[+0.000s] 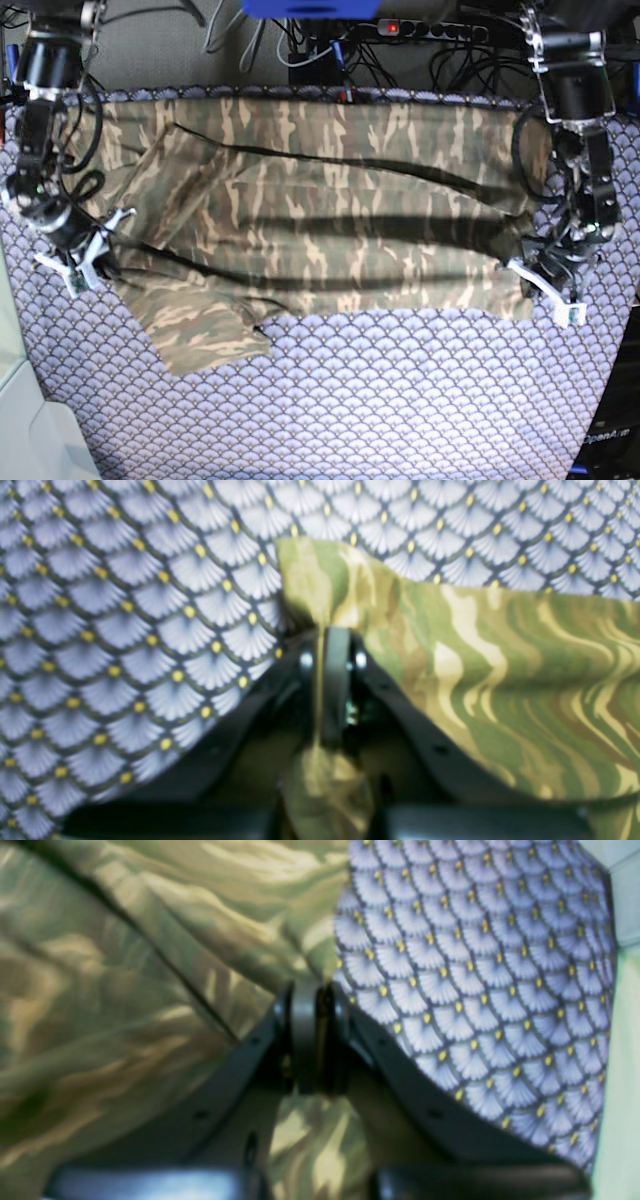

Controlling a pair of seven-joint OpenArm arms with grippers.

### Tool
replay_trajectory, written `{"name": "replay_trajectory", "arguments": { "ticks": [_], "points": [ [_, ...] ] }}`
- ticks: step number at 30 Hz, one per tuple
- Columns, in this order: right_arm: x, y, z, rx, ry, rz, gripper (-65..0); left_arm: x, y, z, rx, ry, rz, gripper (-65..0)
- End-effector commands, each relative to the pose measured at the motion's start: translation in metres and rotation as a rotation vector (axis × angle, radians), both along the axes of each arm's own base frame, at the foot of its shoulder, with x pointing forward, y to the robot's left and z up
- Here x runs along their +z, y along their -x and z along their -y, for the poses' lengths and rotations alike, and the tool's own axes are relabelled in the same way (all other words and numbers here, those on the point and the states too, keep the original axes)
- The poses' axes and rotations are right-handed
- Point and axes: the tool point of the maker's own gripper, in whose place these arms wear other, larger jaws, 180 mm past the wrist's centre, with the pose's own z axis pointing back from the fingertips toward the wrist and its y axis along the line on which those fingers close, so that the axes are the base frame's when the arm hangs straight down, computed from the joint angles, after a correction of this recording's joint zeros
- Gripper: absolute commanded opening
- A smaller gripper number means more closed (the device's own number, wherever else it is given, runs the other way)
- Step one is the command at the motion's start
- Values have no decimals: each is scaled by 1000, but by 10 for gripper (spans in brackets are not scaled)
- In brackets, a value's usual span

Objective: Fold the T-shirt properly
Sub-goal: 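Lift the hem with both grippers and fold it onto the collar fold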

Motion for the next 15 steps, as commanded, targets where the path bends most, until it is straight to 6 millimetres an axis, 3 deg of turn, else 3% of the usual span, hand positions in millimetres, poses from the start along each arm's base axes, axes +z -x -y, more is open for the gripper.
{"name": "replay_trajectory", "arguments": {
  "ticks": [1,8,15],
  "points": [
    [27,-6,16,-28,8,77,-650,20,-5,-8,8,-23,52,-644],
    [52,17,51,-154,24,91,-650,36,9,1,-24,-52,61,-644],
    [49,54,66,-249,44,62,-650,35,27,9,-47,-71,50,-644]
  ]
}}
